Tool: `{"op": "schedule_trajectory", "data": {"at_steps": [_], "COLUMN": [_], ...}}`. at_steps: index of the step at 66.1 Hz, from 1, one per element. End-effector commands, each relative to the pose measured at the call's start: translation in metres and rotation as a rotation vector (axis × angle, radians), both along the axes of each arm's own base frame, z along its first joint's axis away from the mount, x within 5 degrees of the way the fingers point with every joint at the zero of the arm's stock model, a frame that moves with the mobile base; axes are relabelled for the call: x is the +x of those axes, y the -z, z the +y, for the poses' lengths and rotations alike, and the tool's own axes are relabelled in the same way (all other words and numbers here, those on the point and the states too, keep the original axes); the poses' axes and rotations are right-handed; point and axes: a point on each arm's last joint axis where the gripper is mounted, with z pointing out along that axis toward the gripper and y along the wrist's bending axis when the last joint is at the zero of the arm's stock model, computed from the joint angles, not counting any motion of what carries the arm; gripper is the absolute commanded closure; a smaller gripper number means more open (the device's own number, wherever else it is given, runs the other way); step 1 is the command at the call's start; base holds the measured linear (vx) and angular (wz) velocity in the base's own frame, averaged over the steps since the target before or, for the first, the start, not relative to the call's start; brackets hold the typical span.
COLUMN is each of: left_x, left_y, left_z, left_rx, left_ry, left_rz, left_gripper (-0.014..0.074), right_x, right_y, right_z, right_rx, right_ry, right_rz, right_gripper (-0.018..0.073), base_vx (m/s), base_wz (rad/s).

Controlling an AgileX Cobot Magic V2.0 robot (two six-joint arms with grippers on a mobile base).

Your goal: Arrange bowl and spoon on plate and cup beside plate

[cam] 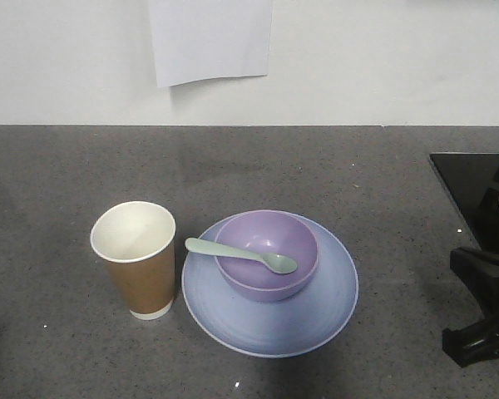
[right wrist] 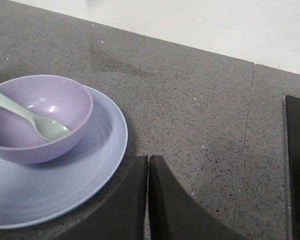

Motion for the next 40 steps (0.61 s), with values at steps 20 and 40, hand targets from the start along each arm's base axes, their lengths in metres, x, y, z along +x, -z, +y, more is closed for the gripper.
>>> {"op": "schedule_trajectory", "data": {"at_steps": [20, 40], "left_x": [0.0002, 0.0002], "left_y": [0.0015, 0.0015], "left_z": [0.0003, 0.0003], "left_rx": [-0.053, -0.053], "left_ry": [-0.006, -0.006], "left_rz": [-0.071, -0.071], "left_gripper": [0.0603, 0.0603], "right_x": [0.0031, 0.0031], "right_y": [-0.0154, -0.0154], "right_z": [0.0014, 0.0014], "right_rx": [0.021, 0.021], "right_ry": [-0.009, -0.009], "right_rz": [-0.095, -0.095], "right_gripper": [0.0564, 0.0564], "base_vx": [0.0, 0.0], "base_wz": [0.0, 0.0]}}
